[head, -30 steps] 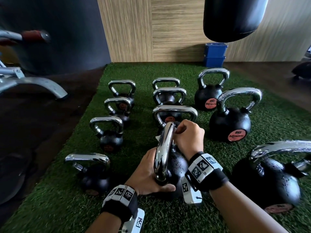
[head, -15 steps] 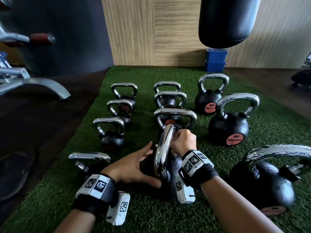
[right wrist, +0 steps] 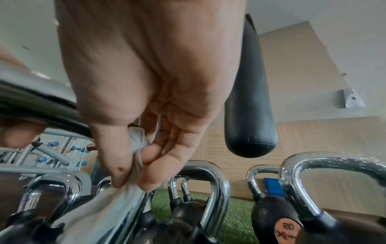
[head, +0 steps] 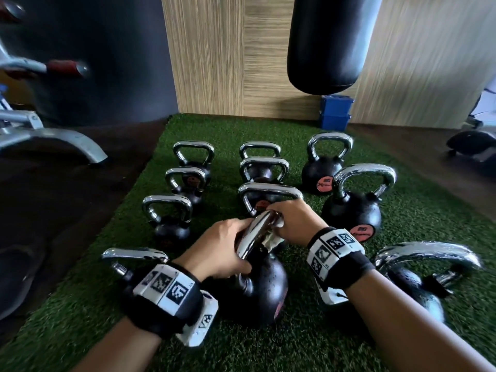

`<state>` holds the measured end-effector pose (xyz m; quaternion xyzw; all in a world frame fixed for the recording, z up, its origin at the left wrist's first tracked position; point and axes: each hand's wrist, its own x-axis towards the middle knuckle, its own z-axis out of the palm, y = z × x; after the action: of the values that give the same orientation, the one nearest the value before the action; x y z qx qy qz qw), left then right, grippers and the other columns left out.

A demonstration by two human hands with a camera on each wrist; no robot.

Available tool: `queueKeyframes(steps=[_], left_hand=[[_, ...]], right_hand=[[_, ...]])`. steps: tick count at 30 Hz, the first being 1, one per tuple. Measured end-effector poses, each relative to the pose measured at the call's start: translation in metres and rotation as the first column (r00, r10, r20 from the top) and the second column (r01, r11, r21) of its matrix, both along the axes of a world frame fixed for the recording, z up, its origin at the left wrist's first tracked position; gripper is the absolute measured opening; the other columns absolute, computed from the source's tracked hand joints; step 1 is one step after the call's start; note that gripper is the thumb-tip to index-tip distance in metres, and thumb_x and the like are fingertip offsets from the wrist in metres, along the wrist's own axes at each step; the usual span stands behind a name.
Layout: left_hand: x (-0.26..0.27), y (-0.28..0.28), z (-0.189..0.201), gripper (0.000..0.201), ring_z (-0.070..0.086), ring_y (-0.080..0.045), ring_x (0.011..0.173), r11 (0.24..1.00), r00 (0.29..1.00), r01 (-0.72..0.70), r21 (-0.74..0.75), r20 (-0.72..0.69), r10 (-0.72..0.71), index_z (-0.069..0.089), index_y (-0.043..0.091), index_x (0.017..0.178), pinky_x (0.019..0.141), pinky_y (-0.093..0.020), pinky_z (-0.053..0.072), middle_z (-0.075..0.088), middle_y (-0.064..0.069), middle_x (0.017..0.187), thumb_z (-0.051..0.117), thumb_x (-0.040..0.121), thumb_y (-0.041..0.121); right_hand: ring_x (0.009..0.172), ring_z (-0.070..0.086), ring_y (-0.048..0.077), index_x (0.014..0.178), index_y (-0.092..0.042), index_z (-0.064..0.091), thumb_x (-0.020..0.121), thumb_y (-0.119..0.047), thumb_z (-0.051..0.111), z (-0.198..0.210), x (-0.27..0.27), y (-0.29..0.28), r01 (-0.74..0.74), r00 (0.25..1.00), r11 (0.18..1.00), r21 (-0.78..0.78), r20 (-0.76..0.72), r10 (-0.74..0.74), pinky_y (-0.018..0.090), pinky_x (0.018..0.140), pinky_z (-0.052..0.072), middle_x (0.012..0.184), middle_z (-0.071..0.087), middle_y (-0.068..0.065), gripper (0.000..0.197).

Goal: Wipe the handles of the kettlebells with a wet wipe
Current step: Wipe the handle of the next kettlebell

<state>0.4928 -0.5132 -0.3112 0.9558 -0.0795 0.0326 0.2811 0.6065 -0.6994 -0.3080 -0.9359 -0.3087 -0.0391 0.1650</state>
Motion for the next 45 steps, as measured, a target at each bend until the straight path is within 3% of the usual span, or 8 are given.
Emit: queueKeyframes(steps=[5,12,17,23,28,33,41,45], left_hand=[[0.025,0.02,0.021,0.097,0.054,-0.01,0.104,0.956,0.978,0.183,0.231,-0.146,-0.152,0.04,0.053,0.148,0.081,-0.025,0.048,0.042,0.009,0.116,0.086,0.069,0.022],[0.042,0.016,0.035,0.095,0.05,-0.007,0.102,0.893,0.944,0.317,0.321,-0.2,-0.263,0.043,0.056,0.145,0.091,-0.029,0.045,0.043,0.013,0.107,0.085,0.073,0.01],[0.039,-0.002,0.035,0.109,0.041,-0.01,0.129,0.816,0.963,0.269,0.512,-0.126,-0.239,0.017,0.053,0.156,0.104,-0.034,0.043,0.033,0.016,0.139,0.086,0.073,0.047],[0.043,-0.106,0.023,0.083,0.047,0.01,0.101,0.929,0.899,0.366,0.055,0.236,-0.369,0.034,0.045,0.152,0.086,-0.003,0.038,0.036,0.02,0.135,0.066,0.082,0.014],[0.049,-0.172,-0.014,0.079,0.053,-0.009,0.126,0.895,0.959,0.28,-0.349,0.145,-0.243,0.041,0.029,0.149,0.091,-0.013,0.048,0.046,0.007,0.137,0.057,0.079,-0.004],[0.065,-0.207,-0.076,0.121,0.035,-0.017,0.149,0.96,0.896,0.261,-0.101,-0.346,-0.28,0.016,0.024,0.161,0.118,-0.027,0.03,0.033,0.0,0.163,0.089,0.068,0.052],[0.074,-0.254,-0.135,0.058,0.065,0.013,0.079,0.842,0.967,0.042,-0.537,-0.191,-0.171,0.068,0.03,0.085,0.067,-0.002,0.044,0.073,0.021,0.082,0.092,0.046,0.065],[0.079,-0.253,-0.135,0.07,0.066,0.007,0.087,0.852,0.952,0.05,-0.521,-0.234,-0.199,0.071,0.03,0.101,0.076,-0.008,0.046,0.074,0.017,0.094,0.08,0.054,0.081]], right_hand=[[0.088,0.07,0.022,0.085,-0.02,0.069,0.078,-0.025,0.063,0.004,-0.023,-0.034,0.081,0.997,0.995,-0.057,0.0,-0.081,0.024,0.072,0.051,0.086,0.073,0.001,0.011],[0.088,0.069,0.019,0.101,-0.015,0.074,0.08,-0.022,0.072,-0.013,-0.064,-0.06,0.136,0.99,0.985,0.107,0.023,-0.139,0.024,0.076,0.052,0.091,0.074,0.002,0.023],[0.075,0.059,0.001,0.095,-0.025,0.076,0.076,-0.022,0.08,-0.003,-0.065,-0.079,0.124,0.992,0.971,0.203,-0.028,-0.121,0.006,0.066,0.037,0.081,0.067,-0.013,0.019],[0.067,0.065,-0.001,0.087,-0.032,0.067,0.073,-0.015,0.083,0.023,-0.088,-0.164,0.343,0.927,0.796,0.498,-0.044,-0.372,0.013,0.063,0.048,0.076,0.071,-0.017,0.027],[0.063,0.066,0.014,0.09,-0.032,0.069,0.074,-0.009,0.078,0.038,-0.103,-0.233,0.47,0.822,0.676,0.568,-0.004,-0.569,0.027,0.065,0.054,0.073,0.071,-0.005,0.029],[0.061,0.064,0.008,0.099,-0.032,0.065,0.075,-0.01,0.074,0.038,-0.095,-0.257,0.454,0.81,0.716,0.531,0.091,-0.58,0.021,0.062,0.052,0.07,0.07,-0.005,0.034],[0.072,0.068,0.016,0.101,-0.013,0.077,0.083,0.003,0.067,0.024,-0.077,-0.248,0.311,0.867,0.853,0.42,0.242,-0.435,0.035,0.07,0.058,0.085,0.073,-0.001,0.026],[0.077,0.067,0.024,0.114,-0.011,0.077,0.091,0.001,0.064,0.018,-0.08,-0.242,0.281,0.878,0.899,0.336,0.289,-0.382,0.039,0.073,0.056,0.089,0.073,0.007,0.028]])
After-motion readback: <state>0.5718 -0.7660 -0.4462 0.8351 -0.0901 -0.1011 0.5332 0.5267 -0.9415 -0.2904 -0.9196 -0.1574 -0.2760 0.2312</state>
